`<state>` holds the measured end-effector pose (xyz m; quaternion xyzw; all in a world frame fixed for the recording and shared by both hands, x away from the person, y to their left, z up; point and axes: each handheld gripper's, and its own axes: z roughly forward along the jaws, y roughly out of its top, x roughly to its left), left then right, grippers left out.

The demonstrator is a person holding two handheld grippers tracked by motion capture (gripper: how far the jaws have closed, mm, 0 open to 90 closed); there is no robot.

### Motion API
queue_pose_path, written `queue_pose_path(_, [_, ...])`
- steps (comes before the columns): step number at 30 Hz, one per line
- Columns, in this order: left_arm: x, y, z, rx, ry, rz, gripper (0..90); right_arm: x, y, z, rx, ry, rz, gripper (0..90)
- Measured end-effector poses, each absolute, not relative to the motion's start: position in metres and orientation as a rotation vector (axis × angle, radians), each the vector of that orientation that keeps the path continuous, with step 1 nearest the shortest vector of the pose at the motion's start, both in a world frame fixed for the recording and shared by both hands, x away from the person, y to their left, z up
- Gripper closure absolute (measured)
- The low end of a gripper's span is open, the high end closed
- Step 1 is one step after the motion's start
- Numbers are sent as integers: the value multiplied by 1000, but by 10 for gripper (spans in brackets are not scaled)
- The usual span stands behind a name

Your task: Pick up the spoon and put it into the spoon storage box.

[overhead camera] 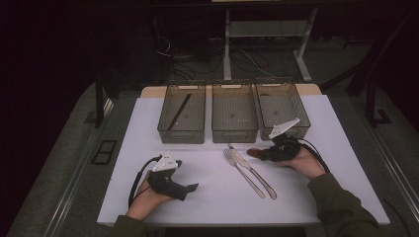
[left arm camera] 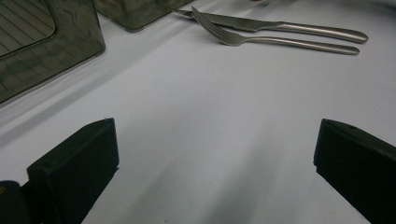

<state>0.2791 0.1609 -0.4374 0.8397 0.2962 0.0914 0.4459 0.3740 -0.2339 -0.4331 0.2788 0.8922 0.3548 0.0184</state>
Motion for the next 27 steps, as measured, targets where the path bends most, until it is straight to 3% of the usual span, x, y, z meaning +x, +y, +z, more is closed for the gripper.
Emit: queue_pose_path(27, [280, 162, -438, 2063, 714, 229, 0, 379, -228, -380, 955, 2622, 1233, 807])
